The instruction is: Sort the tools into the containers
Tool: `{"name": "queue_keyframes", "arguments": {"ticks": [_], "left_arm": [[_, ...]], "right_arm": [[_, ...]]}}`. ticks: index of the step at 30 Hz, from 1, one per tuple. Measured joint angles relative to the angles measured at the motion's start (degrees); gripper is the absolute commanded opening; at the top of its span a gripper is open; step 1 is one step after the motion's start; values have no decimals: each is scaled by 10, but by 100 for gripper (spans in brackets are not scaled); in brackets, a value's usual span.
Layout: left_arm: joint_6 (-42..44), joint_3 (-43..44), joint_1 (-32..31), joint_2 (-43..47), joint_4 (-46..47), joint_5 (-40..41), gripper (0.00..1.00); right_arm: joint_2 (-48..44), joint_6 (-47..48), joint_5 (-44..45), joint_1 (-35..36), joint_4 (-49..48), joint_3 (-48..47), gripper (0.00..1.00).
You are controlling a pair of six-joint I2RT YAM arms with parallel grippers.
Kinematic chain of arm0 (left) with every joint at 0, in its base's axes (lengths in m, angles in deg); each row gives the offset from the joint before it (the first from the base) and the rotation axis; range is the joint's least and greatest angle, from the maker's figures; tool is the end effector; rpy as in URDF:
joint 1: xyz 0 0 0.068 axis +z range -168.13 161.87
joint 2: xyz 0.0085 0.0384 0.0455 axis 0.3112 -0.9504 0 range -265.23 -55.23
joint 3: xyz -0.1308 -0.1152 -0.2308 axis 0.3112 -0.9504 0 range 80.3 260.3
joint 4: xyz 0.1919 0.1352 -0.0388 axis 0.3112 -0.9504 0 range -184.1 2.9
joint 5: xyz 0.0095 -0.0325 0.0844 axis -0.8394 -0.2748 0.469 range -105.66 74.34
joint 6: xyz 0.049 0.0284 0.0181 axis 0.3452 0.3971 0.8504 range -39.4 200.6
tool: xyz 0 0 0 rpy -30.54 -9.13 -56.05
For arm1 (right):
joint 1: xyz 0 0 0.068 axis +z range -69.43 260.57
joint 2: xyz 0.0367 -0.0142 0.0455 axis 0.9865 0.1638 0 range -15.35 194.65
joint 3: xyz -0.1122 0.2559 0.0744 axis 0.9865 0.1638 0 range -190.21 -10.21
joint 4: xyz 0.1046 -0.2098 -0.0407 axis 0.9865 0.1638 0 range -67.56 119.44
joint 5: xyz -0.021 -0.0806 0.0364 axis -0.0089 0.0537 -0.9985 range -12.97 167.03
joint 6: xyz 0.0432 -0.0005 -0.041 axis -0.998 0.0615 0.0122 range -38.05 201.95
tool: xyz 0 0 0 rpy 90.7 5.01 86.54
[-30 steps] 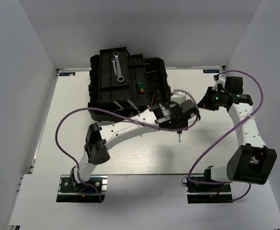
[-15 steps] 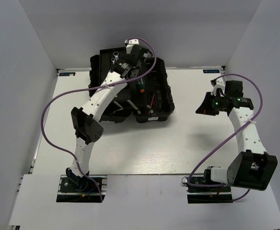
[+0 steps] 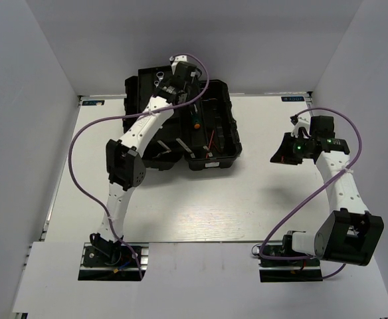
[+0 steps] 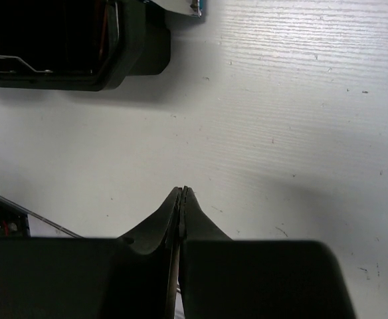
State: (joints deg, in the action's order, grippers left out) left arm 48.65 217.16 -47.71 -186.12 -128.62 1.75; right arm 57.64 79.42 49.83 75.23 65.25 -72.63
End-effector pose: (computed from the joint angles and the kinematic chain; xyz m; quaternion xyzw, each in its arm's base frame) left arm 0.4502 -0.2406 0.3413 -0.0874 0.8773 -0.1156 0.4574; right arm 0.2330 -0.0017 0.3102 -0.0104 0.9257 0.2157 0.3107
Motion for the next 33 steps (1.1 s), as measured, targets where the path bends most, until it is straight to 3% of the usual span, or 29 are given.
{"name": "queue_keyframes", "arguments": {"ticks": [4,5,8,9,12,15,21,24,27,28,32,33], "left_arm": [[0,1,-2,-18,9,-21,1],[0,1,-2,-22,10,-26,3],[-2,1,-1,-33,13,-33,26],[-3,1,0,-35,15,-35,38],[-5,1,1,-35,15,-38,60],[-2,1,1,-35,20,-44,73],[12,9,-2,-34,39,-49,77],[20,9,-1,-28,51,-52,77],[32,9,-1,-12,69,-63,69],[37,9,-1,-4,75,-66,53],[58,9,1,54,87,-77,0],[60,6,2,76,87,-78,0]], "right_arm": [[-5,0,0,0,3,6,0],[-6,0,0,0,3,8,5],[-10,0,0,0,4,13,20],[-10,1,0,0,5,14,23],[-10,2,-1,0,4,14,27],[-10,2,-2,0,4,14,27],[-8,2,-3,0,4,13,28],[-4,2,-5,0,5,10,28],[1,2,-10,0,4,4,16],[3,3,-12,0,3,2,0],[22,7,-22,3,2,-18,0],[31,8,-26,5,-2,-26,0]]}}
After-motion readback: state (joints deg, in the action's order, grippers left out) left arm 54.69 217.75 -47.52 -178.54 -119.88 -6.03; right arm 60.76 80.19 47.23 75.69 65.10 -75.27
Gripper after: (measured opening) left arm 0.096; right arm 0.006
